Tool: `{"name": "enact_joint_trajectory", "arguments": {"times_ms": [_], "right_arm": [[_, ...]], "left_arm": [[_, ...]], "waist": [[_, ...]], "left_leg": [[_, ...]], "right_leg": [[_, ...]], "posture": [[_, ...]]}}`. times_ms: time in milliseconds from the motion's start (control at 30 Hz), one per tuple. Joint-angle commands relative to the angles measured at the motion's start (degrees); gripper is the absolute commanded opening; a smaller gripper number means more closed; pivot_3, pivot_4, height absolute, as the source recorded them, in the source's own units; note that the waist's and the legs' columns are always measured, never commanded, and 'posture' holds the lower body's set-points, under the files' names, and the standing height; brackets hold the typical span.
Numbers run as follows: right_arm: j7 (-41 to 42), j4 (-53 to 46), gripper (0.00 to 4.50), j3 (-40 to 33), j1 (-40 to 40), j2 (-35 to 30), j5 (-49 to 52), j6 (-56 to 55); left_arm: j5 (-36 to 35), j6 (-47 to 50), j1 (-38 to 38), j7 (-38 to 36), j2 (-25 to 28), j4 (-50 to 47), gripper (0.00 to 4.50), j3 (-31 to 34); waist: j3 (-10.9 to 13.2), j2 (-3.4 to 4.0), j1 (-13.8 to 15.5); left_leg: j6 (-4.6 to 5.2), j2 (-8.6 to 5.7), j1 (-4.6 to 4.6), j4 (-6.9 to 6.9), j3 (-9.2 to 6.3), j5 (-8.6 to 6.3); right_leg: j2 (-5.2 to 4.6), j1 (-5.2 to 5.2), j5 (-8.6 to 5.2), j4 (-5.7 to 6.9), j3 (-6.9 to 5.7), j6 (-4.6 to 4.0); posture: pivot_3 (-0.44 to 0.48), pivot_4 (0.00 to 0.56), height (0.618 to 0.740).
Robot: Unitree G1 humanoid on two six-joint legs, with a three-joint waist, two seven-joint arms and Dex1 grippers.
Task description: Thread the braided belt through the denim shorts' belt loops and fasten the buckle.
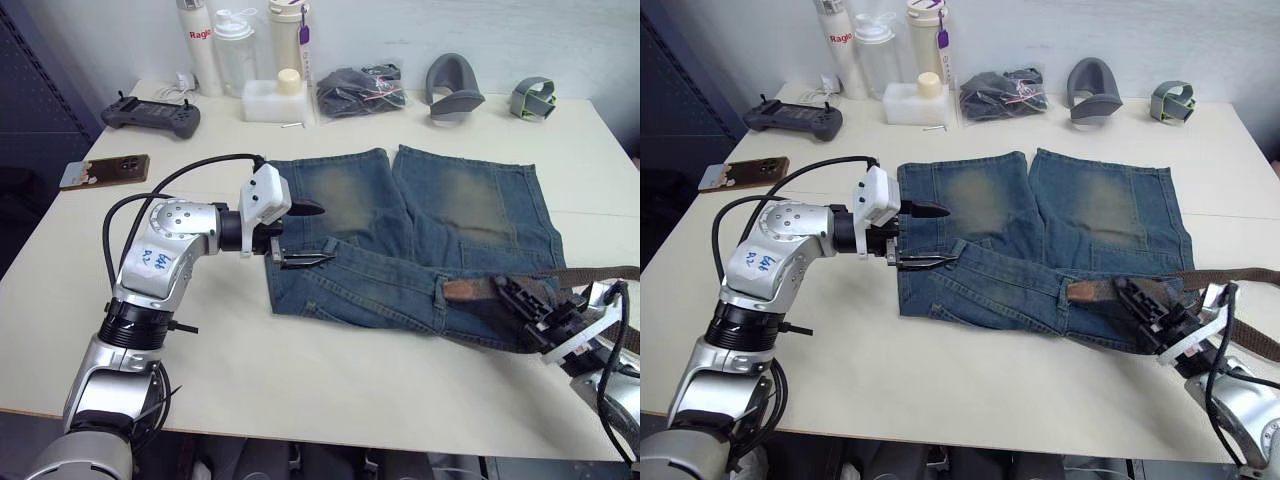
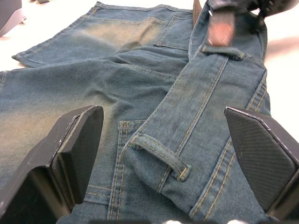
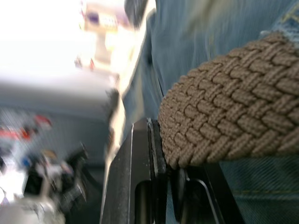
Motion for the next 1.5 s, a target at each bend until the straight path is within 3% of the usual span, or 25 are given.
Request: {"name": "enact_joint_trajectory", "arguments": {"times_ms": [33, 167, 267, 467, 600, 800, 1067, 1333, 1433, 1500], "right_arm": [[5.3, -2.6, 0.06, 0.3, 1.2, -4.1, -4.3, 1.7], [5.9, -1.4, 0.06, 0.9, 0.2, -6.3, -7.7, 0.8], [4.5, -2.9, 1.19, 1.7, -1.0, -5.6, -9.1, -0.6], [-6.0, -12.3, 4.09, 2.6, -0.5, -3.2, -3.5, -5.5], [-16.5, -22.4, 4.09, 3.3, 2.8, 0.8, 5.4, -12.7], [-27.0, -32.2, 4.09, 8.4, 8.7, 9.1, 4.7, -23.5], [-28.6, -30.8, 4.09, 9.9, 11.2, 14.9, -0.5, -31.1], [-27.3, -29.9, 4.09, 13.6, 10.1, 14.7, -3.0, -31.5], [-27.3, -30.0, 3.39, 14.8, 9.3, 14.9, -3.5, -31.8], [-27.1, -29.9, 2.45, 15.0, 8.8, 14.8, -3.5, -32.2]], "left_arm": [[-0.3, -1.0, -0.9, -0.4, -0.1, -0.6, 4.5, 0.5], [-0.2, -1.1, -0.8, -0.4, -0.3, -0.6, 4.5, 0.3], [-0.2, -1.1, -0.8, -0.3, -0.5, -0.5, 4.5, 0.3], [-0.2, -1.4, -1.0, -1.0, -1.5, 0.3, 4.5, -0.3], [0.1, -2.3, -2.1, -1.9, -2.6, 2.2, 4.5, -1.0], [0.8, -4.6, -4.3, -3.6, -5.2, 5.9, 4.5, -2.8], [1.3, -6.1, -5.8, -4.9, -6.0, 8.5, 4.5, -3.1], [1.7, -6.4, -5.7, -5.0, -6.2, 8.7, 4.5, -2.9], [1.8, -6.5, -5.5, -5.1, -5.9, 8.6, 4.5, -2.7], [1.8, -6.5, -5.3, -5.0, -5.9, 8.5, 4.5, -2.7]], "waist": [[0.0, 0.01, 0.0], [0.0, 0.0, 0.2], [0.0, 0.0, 0.1], [0.0, 0.01, 0.1], [0.0, 0.0, 0.2], [0.0, 0.01, 0.0], [0.0, 0.03, 0.0], [0.0, 0.04, -0.1], [0.0, 0.05, 0.0], [0.0, 0.04, 0.0]], "left_leg": [[0.0, 0.0, 0.0, 0.0, 0.0, 0.0], [0.02, -0.01, 0.0, 0.0, -0.01, 0.01], [0.02, -0.01, 0.0, 0.01, -0.01, 0.01], [0.0, 0.0, 0.01, 0.01, -0.03, 0.02], [0.0, 0.0, -0.01, 0.02, -0.07, 0.02], [-0.01, -0.03, -0.01, 0.06, -0.12, 0.03], [-0.03, -0.02, -0.01, 0.05, -0.1, 0.03], [-0.03, -0.01, -0.01, 0.06, -0.08, 0.03], [-0.03, -0.02, -0.01, 0.07, -0.07, 0.03], [-0.03, -0.02, -0.02, 0.08, -0.07, 0.03]], "right_leg": [[0.0, 0.0, 0.0, -0.01, 0.0, 0.0], [0.0, 0.04, 0.01, -0.04, -0.01, 0.02], [-0.01, 0.06, 0.02, -0.05, -0.01, 0.04], [-0.01, 0.05, 0.02, -0.04, -0.02, 0.05], [-0.02, 0.05, 0.02, -0.04, -0.03, 0.05], [-0.01, 0.09, 0.02, -0.04, -0.01, 0.05], [0.05, 0.02, 0.02, 0.02, 0.0, 0.05], [0.07, -0.04, 0.02, 0.07, 0.06, 0.04], [0.07, -0.04, 0.02, 0.07, 0.07, 0.05], [0.07, -0.04, 0.02, 0.07, 0.08, 0.05]], "posture": [[0.0, 0.15, 0.648], [0.0, 0.15, 0.648], [0.0, 0.15, 0.648], [0.0, 0.15, 0.648], [0.0, 0.15, 0.648], [0.0, 0.15, 0.648], [0.0, 0.15, 0.648], [0.0, 0.15, 0.648], [0.0, 0.15, 0.648], [0.0, 0.15, 0.648]]}}
